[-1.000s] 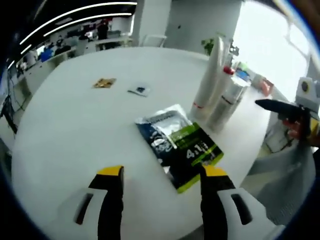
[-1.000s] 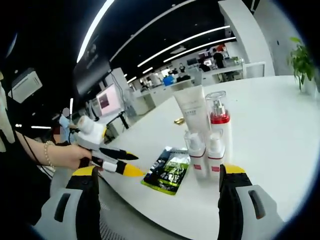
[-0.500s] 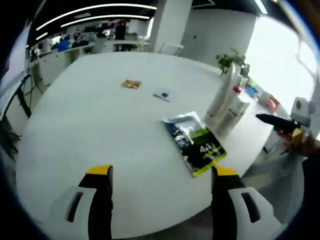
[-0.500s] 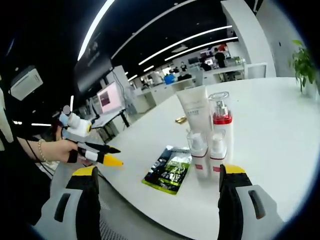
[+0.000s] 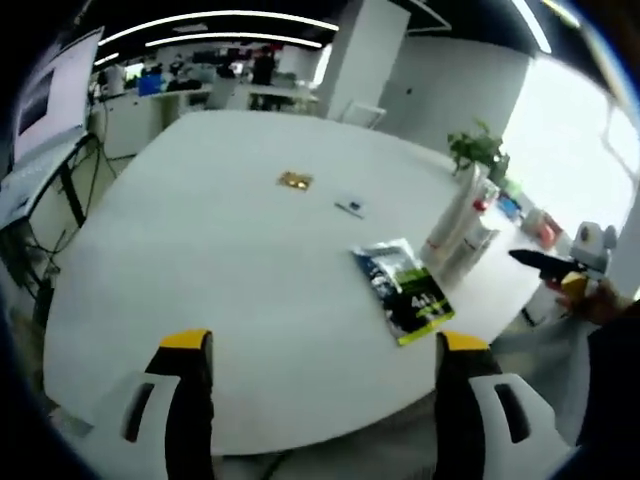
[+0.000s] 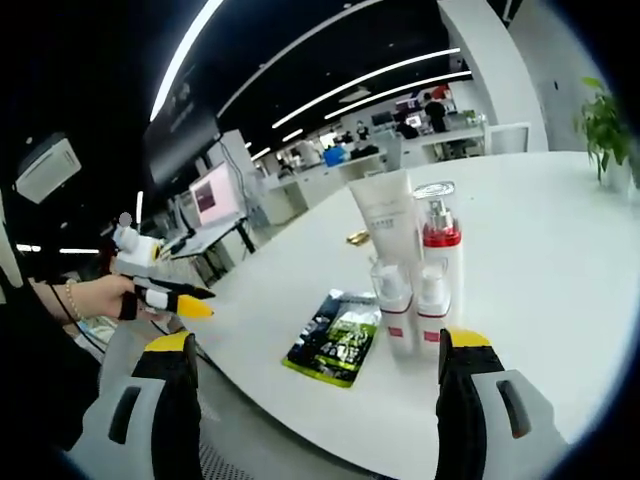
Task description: Arrange the skincare products in the storage area until every visible bottle or jar stands upright without overlapping.
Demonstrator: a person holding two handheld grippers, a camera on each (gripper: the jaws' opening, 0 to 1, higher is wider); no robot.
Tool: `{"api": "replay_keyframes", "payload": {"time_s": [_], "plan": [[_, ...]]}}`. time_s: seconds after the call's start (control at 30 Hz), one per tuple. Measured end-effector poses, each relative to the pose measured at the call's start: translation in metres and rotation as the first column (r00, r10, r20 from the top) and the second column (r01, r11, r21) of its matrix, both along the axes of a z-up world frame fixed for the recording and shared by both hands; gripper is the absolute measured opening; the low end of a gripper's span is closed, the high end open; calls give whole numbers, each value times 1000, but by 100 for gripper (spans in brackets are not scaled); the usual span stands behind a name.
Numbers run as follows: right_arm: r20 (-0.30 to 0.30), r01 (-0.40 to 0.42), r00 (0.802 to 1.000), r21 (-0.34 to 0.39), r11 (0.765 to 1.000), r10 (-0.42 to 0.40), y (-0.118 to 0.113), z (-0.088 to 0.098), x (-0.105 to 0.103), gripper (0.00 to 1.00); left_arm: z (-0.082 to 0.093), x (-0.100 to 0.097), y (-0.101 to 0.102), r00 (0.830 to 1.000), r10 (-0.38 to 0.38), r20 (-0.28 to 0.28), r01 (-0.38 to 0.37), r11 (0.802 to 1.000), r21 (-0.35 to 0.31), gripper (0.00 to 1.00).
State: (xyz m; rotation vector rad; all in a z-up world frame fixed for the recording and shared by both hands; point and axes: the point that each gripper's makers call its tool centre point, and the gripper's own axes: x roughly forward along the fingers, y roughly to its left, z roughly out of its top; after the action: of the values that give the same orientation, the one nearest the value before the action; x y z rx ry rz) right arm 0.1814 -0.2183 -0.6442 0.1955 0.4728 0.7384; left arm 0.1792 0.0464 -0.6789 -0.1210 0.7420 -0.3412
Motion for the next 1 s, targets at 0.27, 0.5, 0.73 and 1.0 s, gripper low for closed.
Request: {"api": "replay_keyframes", "payload": {"time_s": [0.27,0.5,0.73,1.0], "plan": [[2,14,1000,10,1000,-14,0,6,0,100,14,-4,10,1000,-7,25,7,1000,17,91],[2,29,1000,18,999,-29,1,12,1,100,18,-7,18,999,21,33,-22,1000,12,92],[11,38,999,14,999,-38,8,17,2,100,13,-17,27,999,47,15,-47,999,1,92],[-9,53,999,5,999,-53,2,10,3,100,14,-15,23,999,45,8,-45,999,9,92]]}}
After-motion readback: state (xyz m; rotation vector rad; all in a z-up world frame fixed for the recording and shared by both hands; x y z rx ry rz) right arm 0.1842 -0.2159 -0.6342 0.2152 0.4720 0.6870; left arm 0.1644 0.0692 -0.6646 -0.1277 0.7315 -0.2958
